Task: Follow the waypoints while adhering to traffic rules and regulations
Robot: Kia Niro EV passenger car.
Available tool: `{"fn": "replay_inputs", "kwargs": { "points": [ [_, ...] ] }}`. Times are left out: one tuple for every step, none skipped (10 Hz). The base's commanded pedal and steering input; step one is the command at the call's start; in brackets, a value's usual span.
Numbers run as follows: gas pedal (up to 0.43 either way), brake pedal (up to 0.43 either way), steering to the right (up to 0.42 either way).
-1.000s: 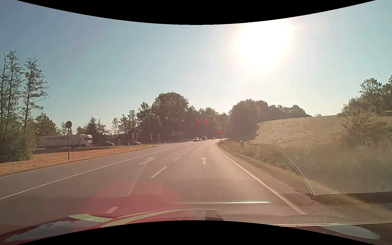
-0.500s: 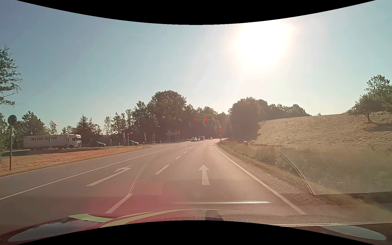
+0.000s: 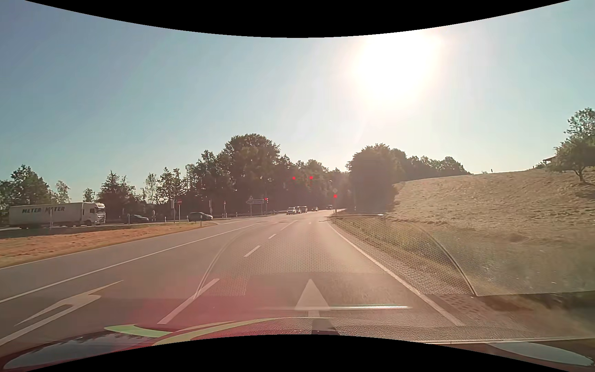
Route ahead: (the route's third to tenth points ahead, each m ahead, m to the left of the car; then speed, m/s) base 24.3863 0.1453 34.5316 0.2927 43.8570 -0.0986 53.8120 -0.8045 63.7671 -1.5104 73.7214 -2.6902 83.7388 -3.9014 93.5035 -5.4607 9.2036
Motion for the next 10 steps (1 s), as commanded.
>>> {"fn": "replay_inputs", "kwargs": {
  "points": [
    [0.000, 0.183, 0.007],
    [0.000, 0.183, 0.007],
    [0.000, 0.183, 0.007],
    [0.000, 0.183, 0.007],
    [0.000, 0.177, 0.007],
    [0.000, 0.171, 0.007],
    [0.000, 0.159, 0.007],
    [0.000, 0.159, 0.007],
    [0.000, 0.152, 0.006],
    [0.000, 0.152, 0.006]
  ]
}}
